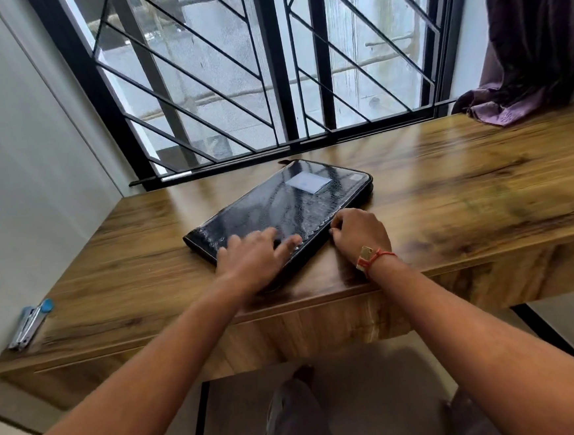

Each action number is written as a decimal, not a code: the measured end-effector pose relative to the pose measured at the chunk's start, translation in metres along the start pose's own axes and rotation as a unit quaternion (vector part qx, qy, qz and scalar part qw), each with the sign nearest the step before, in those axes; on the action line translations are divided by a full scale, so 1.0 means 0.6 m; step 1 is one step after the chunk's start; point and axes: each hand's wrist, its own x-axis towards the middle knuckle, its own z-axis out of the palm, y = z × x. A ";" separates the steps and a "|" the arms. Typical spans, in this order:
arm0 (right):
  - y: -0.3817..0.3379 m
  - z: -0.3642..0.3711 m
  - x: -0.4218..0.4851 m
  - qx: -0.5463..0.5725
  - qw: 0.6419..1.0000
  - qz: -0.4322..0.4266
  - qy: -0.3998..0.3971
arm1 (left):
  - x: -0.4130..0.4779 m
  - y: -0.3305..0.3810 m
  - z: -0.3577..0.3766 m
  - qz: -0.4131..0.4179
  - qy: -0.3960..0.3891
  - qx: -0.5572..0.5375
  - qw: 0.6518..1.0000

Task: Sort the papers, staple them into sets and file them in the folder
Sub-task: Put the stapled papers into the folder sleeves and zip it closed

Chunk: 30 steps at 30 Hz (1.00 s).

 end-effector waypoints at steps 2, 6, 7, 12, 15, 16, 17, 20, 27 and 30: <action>0.005 0.001 0.002 0.010 1.000 -0.007 -0.004 | 0.030 -0.034 -0.022 0.007 0.047 -0.060 0.997; 0.010 0.009 0.000 -0.002 1.000 -0.022 0.013 | 0.122 -0.135 -0.042 -0.076 0.017 -0.012 0.997; 0.012 0.011 0.001 -0.011 0.999 -0.024 0.019 | 0.144 -0.159 -0.037 -0.089 0.000 0.002 0.996; 0.009 0.016 0.015 -0.051 0.998 -0.033 0.032 | 0.152 -0.169 -0.045 -0.087 -0.064 -0.061 0.992; 0.012 0.016 0.029 -0.058 0.997 -0.031 0.029 | 0.146 -0.159 -0.041 -0.070 -0.070 -0.042 0.994; 0.015 0.015 0.036 -0.056 0.998 -0.031 0.029 | 0.140 -0.156 -0.041 -0.070 -0.080 -0.018 0.994; 0.018 0.014 0.045 -0.053 0.998 -0.032 0.028 | 0.135 -0.155 -0.038 -0.076 -0.095 0.010 0.993; 0.028 0.011 0.083 -0.046 0.998 -0.034 0.009 | 0.107 -0.141 -0.031 -0.081 -0.114 0.042 0.989; 0.041 0.005 0.169 -0.023 0.996 -0.068 -0.054 | 0.033 -0.087 -0.024 -0.077 -0.156 0.041 0.984; 0.041 0.004 0.193 -0.027 0.994 -0.077 -0.069 | 0.020 -0.073 -0.024 -0.073 -0.164 0.060 0.982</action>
